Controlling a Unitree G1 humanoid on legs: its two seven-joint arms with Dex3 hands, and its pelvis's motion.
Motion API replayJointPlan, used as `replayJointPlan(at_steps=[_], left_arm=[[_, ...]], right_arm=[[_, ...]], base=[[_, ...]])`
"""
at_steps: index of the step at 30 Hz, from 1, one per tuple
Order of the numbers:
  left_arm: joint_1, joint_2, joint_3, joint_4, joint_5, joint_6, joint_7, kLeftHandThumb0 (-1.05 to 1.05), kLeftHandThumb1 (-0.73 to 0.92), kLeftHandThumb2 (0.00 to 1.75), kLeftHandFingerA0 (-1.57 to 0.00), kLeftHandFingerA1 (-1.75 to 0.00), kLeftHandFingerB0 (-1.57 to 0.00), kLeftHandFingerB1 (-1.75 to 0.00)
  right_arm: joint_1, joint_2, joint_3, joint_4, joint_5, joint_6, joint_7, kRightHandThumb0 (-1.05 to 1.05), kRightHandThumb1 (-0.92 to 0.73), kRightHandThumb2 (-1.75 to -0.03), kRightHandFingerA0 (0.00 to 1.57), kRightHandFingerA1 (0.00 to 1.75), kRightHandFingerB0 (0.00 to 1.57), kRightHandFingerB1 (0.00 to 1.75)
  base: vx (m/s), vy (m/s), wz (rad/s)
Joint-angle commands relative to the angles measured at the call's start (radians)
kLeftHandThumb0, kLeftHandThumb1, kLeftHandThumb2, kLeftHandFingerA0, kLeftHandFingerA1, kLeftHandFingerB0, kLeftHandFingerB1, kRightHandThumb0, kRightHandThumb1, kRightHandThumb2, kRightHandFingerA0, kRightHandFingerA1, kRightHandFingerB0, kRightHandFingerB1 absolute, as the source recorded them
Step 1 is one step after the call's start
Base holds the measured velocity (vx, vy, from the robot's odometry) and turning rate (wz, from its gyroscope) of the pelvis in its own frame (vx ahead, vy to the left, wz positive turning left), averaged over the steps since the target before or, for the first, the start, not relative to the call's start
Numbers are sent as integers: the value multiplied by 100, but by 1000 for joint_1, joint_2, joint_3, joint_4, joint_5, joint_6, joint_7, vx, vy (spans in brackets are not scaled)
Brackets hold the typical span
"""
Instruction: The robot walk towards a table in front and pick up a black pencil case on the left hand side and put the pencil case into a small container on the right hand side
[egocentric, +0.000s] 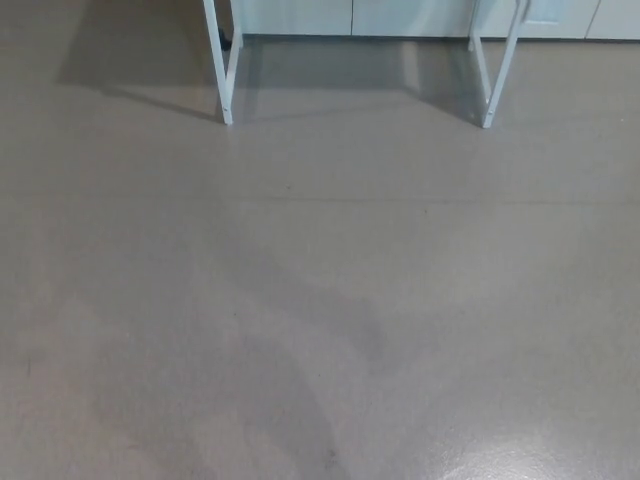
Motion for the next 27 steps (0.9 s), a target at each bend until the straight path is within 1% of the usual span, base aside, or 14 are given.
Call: replayJointPlan(at_steps=[1, 2, 3, 4, 5, 6, 7, 9, 10, 11, 14, 15, 25, 27], left_arm=[[28, -3, 28, -29, -91, -26, -106, -20, 49, 56, -53, -45, -24, -34], [23, -4, 34, -21, -95, -19, -97, -11, 35, 84, -44, -63, -14, -50], [26, -5, 32, -25, -96, -20, -98, -15, 50, 55, -54, -46, -27, -34], [26, -4, 31, -21, -95, -27, -103, -12, 35, 85, -40, -62, -14, -50], [26, -4, 31, -20, -95, -29, -104, -12, 35, 85, -40, -62, -14, -50], [21, -6, 31, -21, -99, -25, -106, -15, 49, 54, -48, -44, -27, -34], [16, -7, 32, -14, -103, -28, -109, -15, 49, 54, -48, -44, -26, -34], [11, -3, 27, -12, -102, -30, -106, -15, 50, 54, -49, -43, -25, -33], [12, -1, 27, -17, -104, -28, -106, -11, 35, 84, -44, -63, -14, -50], [8, -1, 30, -15, -110, -28, -108, -15, 50, 55, -50, -44, -26, -34], [16, -5, 25, -43, -112, -14, -98, -14, 49, 55, -56, -46, -27, -34], [17, -6, 25, -49, -114, -9, -95, -17, 49, 56, -57, -47, -26, -35], [22, -3, 9, -85, -114, 13, -79, -15, 49, 54, -52, -43, -26, -33], [25, -4, 7, -88, -116, 10, -78, -15, 48, 54, -52, -43, -27, -34]], right_arm=[[17, -2, -27, 11, 69, -80, 81, -33, -54, -56, 51, 46, 38, 39], [17, -4, -26, 18, 69, -90, 90, -33, -55, -56, 49, 46, 38, 39], [17, -4, -26, 19, 68, -93, 88, -33, -54, -56, 48, 46, 39, 39], [16, -4, -25, 21, 67, -96, 82, -40, -46, -69, 42, 51, 35, 46], [16, -4, -25, 22, 67, -97, 81, -40, -46, -69, 42, 51, 35, 46], [13, -7, -25, 25, 68, -103, 80, -40, -46, -69, 41, 51, 36, 46], [10, -11, -22, 28, 67, -104, 85, -34, -54, -56, 46, 44, 37, 38], [1, -14, -19, 35, 66, -108, 90, -34, -55, -57, 47, 45, 37, 38], [1, -15, -14, 28, 60, -105, 84, -35, -54, -56, 46, 44, 37, 38], [-1, -14, -18, 29, 67, -104, 89, -34, -54, -56, 46, 44, 37, 38], [-12, -12, -28, 39, 81, -97, 93, -33, -54, -56, 49, 46, 40, 39], [-15, -12, -29, 43, 82, -98, 93, -39, -45, -69, 44, 52, 37, 46], [-18, -21, -10, 57, 77, -117, 101, -34, -56, -57, 50, 47, 39, 39], [-17, -20, -10, 55, 79, -116, 96, -41, -46, -70, 48, 54, 36, 47]], base=[[0, 0, 0], [0, 0, 0], [0, 0, 0], [0, 0, 0], [0, 0, 0], [0, 0, 0], [0, 0, 0], [0, 0, 0], [0, 0, 0], [0, 0, 0], [0, 0, 0], [0, 0, 0], [-24, -24, 2], [13, 18, -4]])
